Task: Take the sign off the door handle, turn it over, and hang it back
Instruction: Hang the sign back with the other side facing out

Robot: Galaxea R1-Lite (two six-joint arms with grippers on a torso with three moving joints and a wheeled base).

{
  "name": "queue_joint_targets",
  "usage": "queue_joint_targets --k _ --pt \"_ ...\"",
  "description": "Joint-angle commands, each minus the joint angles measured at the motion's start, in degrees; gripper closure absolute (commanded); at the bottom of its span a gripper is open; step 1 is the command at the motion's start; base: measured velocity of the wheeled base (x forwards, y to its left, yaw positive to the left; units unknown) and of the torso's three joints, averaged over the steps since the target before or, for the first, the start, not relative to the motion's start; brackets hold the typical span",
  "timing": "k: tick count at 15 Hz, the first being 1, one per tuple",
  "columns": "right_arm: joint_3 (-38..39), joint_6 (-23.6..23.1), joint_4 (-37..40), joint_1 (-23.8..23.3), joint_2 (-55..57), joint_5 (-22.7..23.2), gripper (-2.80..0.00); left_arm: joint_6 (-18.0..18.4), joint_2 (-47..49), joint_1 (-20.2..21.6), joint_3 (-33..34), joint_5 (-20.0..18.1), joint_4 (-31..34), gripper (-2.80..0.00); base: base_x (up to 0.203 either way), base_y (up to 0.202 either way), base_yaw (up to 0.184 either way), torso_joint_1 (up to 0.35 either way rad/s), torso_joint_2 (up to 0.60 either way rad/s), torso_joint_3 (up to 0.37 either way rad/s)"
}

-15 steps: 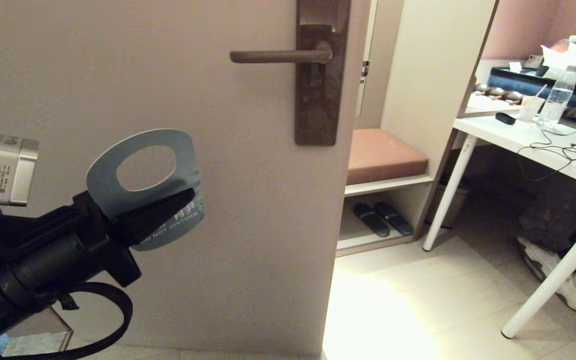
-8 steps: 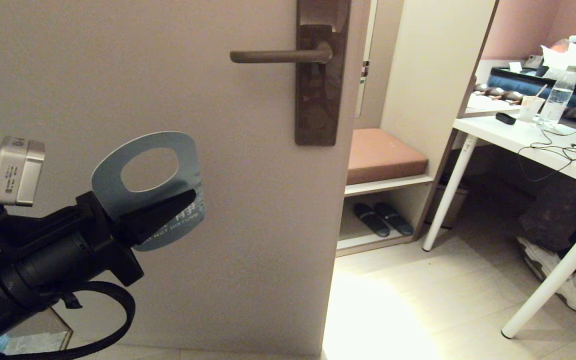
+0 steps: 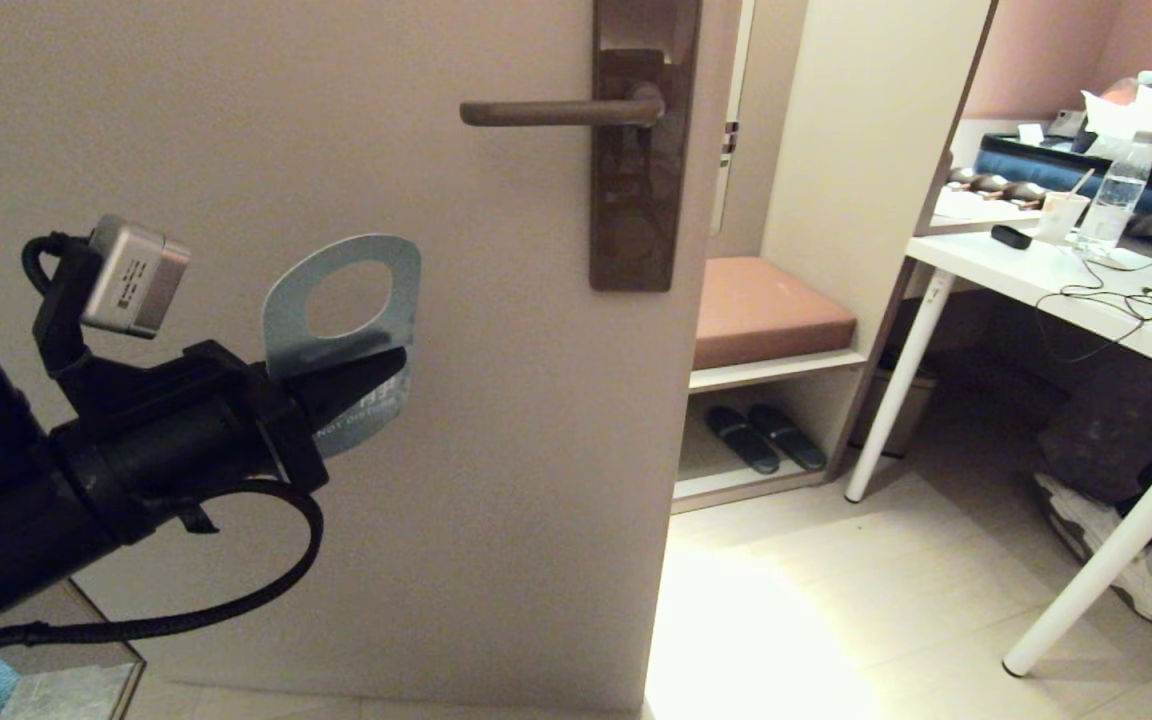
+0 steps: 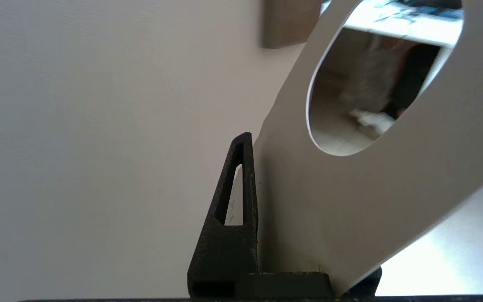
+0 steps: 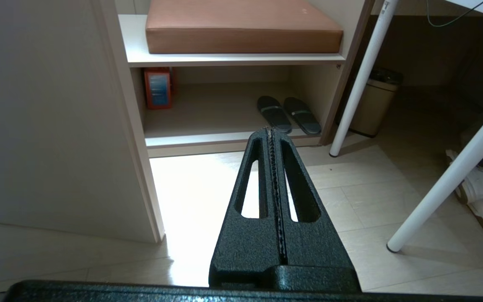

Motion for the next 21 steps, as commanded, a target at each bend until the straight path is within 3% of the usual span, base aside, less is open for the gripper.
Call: queue_joint_targets --k 1,6,10,19,21 --pt "0.0 0.0 0.0 0.0 0.1 0.0 0.0 0.6 1.3 -0.5 -5.5 2.3 5.1 0.0 0.0 0.0 0.0 0.0 0.0 0.0" --pt "0.0 0.0 0.0 0.0 0.1 0.0 0.0 1.1 4.8 -3.4 -11.6 13.3 8.9 0.0 0.0 0.0 0.0 0.0 0.0 0.0" --pt "0.0 0.0 0.0 0.0 0.1 0.0 0.0 0.0 4.7 -6.2 -16.6 19.1 15.5 0.0 0.0 0.0 0.0 0.0 0.0 0.0" --pt "0.0 0.0 0.0 0.0 0.1 0.0 0.0 -11.0 4.2 -9.8 -21.6 24.7 20.6 0.0 0.0 0.0 0.0 0.0 0.0 0.0" --pt "0.0 0.0 0.0 0.0 0.1 0.0 0.0 -14.1 4.2 -11.5 -23.1 27.3 22.7 0.0 0.0 0.0 0.0 0.0 0.0 0.0"
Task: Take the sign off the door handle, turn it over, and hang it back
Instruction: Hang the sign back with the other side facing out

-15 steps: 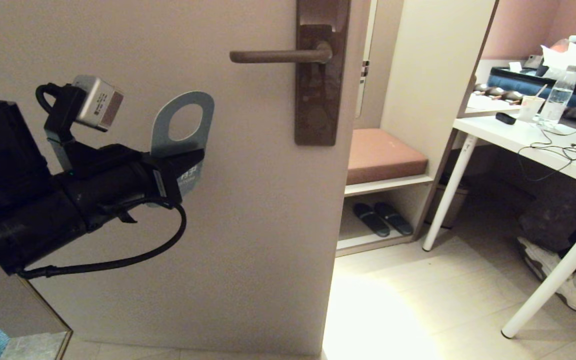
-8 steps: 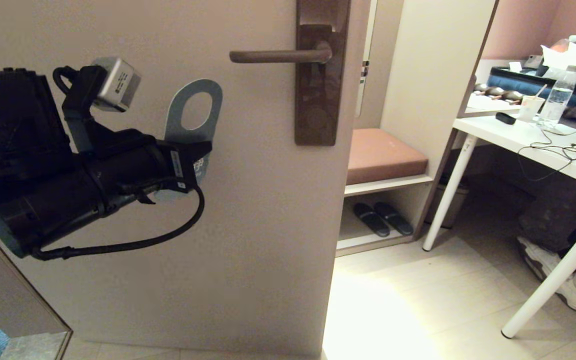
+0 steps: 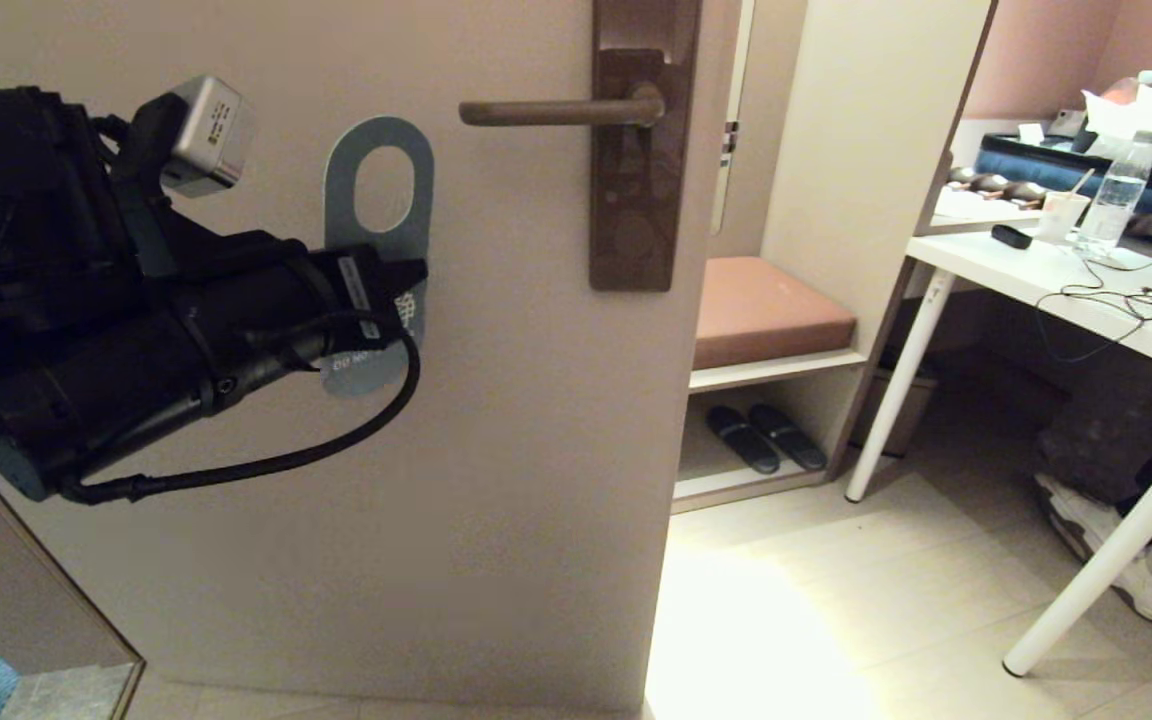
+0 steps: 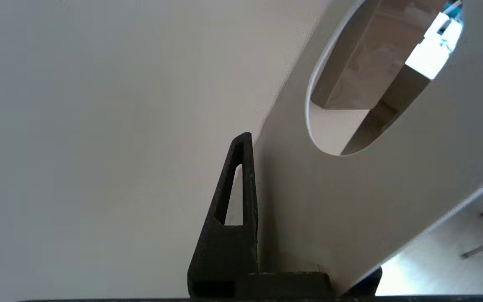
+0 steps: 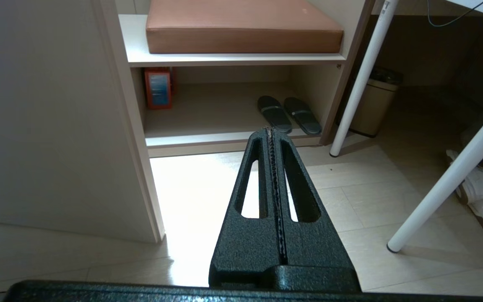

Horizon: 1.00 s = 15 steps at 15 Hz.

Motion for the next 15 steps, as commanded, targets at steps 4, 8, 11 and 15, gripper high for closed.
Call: queue_joint_targets --k 4,8,11,15 --pt "0.0 0.0 0.0 0.0 0.1 0.0 0.0 -5.1 0.1 -1.9 -3.6 2.8 4.2 0.0 0.0 0.0 0.0 0.0 0.0 0.0" --pt "0.0 0.0 0.0 0.0 0.1 0.0 0.0 -8.4 1.1 -2.1 -8.9 2.8 9.4 0.0 0.0 0.0 0.0 0.0 0.0 0.0" --pt "0.0 0.0 0.0 0.0 0.1 0.0 0.0 -9.5 1.9 -2.2 -11.1 2.8 11.7 0.0 0.0 0.0 0.0 0.0 0.0 0.0" --pt "0.0 0.0 0.0 0.0 0.1 0.0 0.0 -9.5 3.7 -2.1 -12.1 2.8 11.7 0.0 0.0 0.0 0.0 0.0 0.0 0.0"
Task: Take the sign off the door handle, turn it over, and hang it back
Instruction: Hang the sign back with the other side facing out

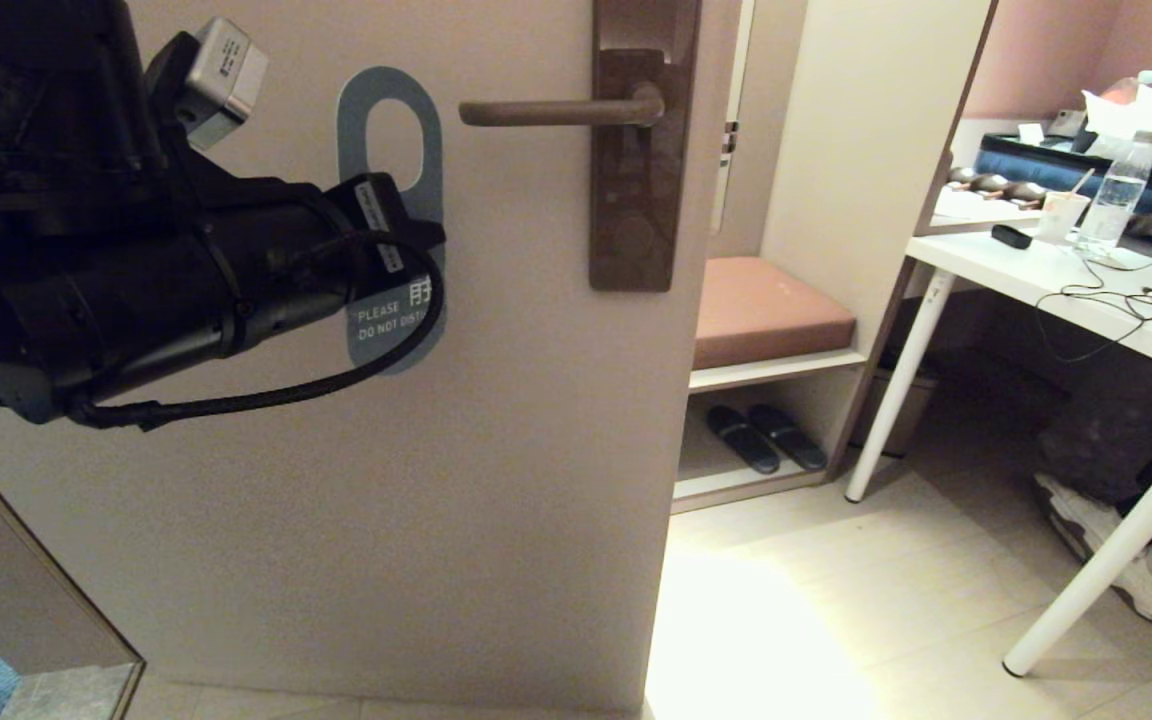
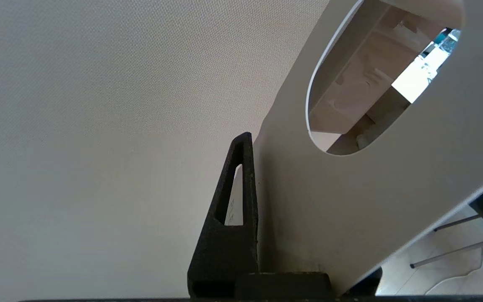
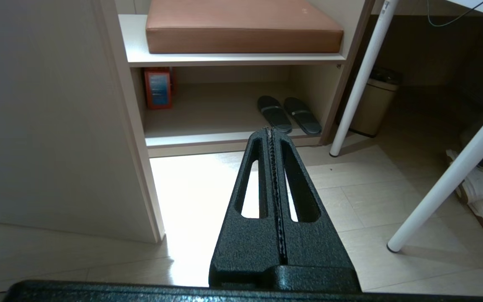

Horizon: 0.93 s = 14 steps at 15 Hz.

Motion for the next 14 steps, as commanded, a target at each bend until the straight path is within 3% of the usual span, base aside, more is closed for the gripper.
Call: queue_joint_targets --k 1,14 --pt "0.0 0.0 0.0 0.0 0.1 0.0 0.0 -0.1 1.5 0.1 -0.8 0.1 -0.2 0.0 0.0 0.0 0.0 0.0 0.0 0.0" --pt "0.0 0.0 0.0 0.0 0.1 0.0 0.0 0.1 7.6 3.4 -7.8 -0.6 0.1 0.0 0.0 0.0 0.0 0.0 0.0 0.0"
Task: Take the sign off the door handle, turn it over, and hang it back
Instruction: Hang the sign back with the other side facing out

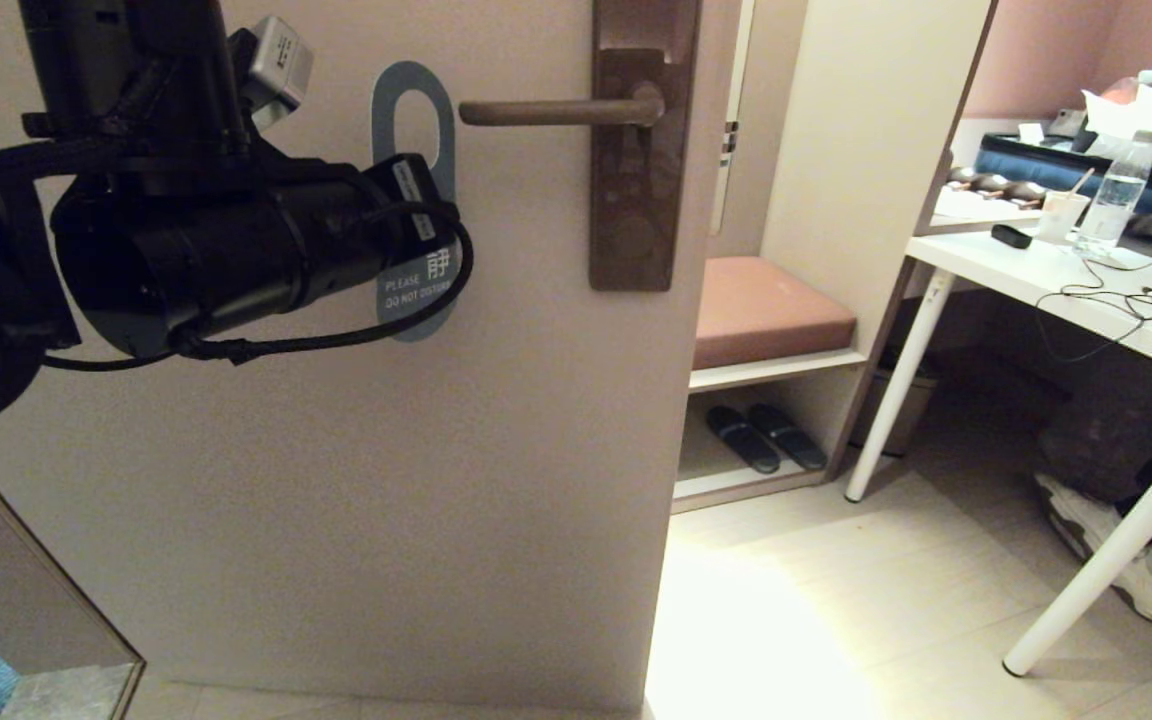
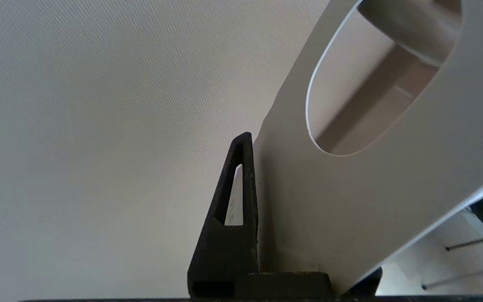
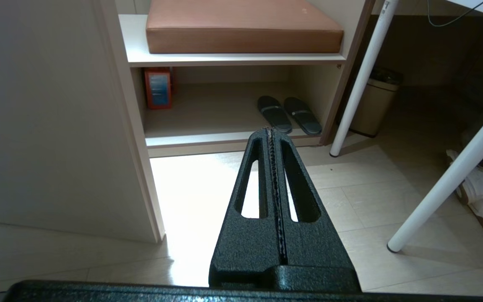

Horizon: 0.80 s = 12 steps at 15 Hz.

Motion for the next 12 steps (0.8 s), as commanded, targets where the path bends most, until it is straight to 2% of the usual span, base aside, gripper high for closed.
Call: queue_joint_targets --k 1,6,12 --pt "0.0 0.0 0.0 0.0 0.1 0.0 0.0 -0.1 1.5 0.4 -1.6 0.1 0.1 0.0 0.0 0.0 0.0 0.0 0.0 0.0" --pt "0.0 0.0 0.0 0.0 0.1 0.0 0.0 -0.1 3.6 0.7 -4.8 0.0 0.1 0.0 0.0 0.0 0.0 0.0 0.0 0.0" --pt "0.0 0.0 0.0 0.0 0.1 0.0 0.0 0.0 3.8 -0.6 -4.9 0.0 0.1 0.0 0.0 0.0 0.0 0.0 0.0 0.0"
